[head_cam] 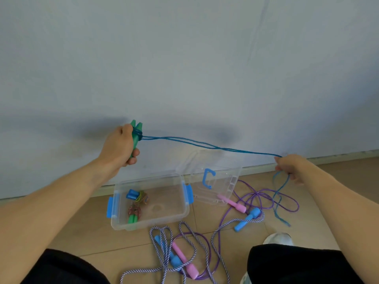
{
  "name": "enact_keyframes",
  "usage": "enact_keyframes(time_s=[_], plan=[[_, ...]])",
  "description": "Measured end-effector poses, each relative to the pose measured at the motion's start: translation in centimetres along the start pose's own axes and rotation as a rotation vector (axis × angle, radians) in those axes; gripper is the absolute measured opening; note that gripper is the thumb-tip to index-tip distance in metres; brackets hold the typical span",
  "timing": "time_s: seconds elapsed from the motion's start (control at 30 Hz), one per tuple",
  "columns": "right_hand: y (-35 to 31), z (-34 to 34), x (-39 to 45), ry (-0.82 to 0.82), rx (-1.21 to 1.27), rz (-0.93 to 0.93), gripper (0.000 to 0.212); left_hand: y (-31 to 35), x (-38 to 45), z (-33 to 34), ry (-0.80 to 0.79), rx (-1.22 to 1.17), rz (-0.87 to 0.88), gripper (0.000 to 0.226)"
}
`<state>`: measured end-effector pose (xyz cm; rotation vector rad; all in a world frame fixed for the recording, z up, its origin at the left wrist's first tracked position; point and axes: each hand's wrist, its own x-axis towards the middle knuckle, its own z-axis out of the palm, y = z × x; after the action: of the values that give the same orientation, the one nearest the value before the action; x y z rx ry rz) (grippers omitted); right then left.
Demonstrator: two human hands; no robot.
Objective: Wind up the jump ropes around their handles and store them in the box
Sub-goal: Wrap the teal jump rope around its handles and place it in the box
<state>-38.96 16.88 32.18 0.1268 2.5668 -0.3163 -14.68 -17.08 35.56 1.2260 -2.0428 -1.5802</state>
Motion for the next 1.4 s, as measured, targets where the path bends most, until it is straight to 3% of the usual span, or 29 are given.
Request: enact_keyframes(time_s=[0.1,0.2,0.27,0.33,0.43,0.5,0.57,0.6,0.67,0.77,0.87,1.03,1.23,1.4], plan=[[2.5,0.4,2.6,0.037,0.124,0.097,0.042,0.1,-0.4,0.4,-0.058,0.006,-0.057,0.032],[3.9,0.7,4.8,0.089,0.146,0.133,0.017,0.2,-1.1,1.1,-0.146,0.02,-0.037,0.031],[3.3,0.5,4.3,0.023,-0.019,0.157,0.015,0.4,-1.6,1.7,-0.195,0.019,0.006,0.031],[2.3,0.4,2.8,-0.165,-0.242,0.156,0.02,0.6,-2.1,2.2,-0.225,0.015,0.048,0.032],[-0.5,0.1,-0.9,-0.424,-0.577,0.118,0.012,0.9,-2.9,2.9,-0.302,0.009,0.101,0.032],[-1.8,0.3,-2.4,-0.52,-0.824,0.017,0.037,1.2,-3.6,3.3,-0.392,0.027,0.133,0.032],[-3.4,0.7,-3.7,-0.519,-0.868,-0.098,0.045,1.6,-4.6,3.7,-0.494,0.047,0.156,0.033],[-4.1,1.0,-4.0,-0.456,-0.804,-0.222,0.043,1.8,-5.1,3.9,-0.542,0.051,0.165,0.034],[-5.3,1.6,-4.8,-0.307,-0.375,-0.504,0.034,2.0,-6.0,4.3,-0.616,0.058,0.176,0.038],[-7.5,2.7,-8.3,-0.449,0.348,-0.709,0.019,2.0,-6.8,4.8,-0.679,0.013,0.125,0.041],[-9.5,4.3,-12.0,-0.564,0.649,-0.748,0.026,1.9,-7.0,5.3,-0.713,-0.107,0.022,0.041],[-10.7,5.9,-14.5,-0.82,0.878,-0.618,0.042,2.4,-7.3,4.9,-0.811,-0.355,-0.101,0.04],[-10.6,4.8,-14.8,-0.845,0.908,-0.719,0.023,4.0,-6.9,3.3,-0.746,-0.518,-0.094,0.045],[-11.2,5.4,-15.1,-0.827,0.915,-0.808,0.03,4.9,-7.1,2.4,-0.719,-0.542,-0.051,0.046]])
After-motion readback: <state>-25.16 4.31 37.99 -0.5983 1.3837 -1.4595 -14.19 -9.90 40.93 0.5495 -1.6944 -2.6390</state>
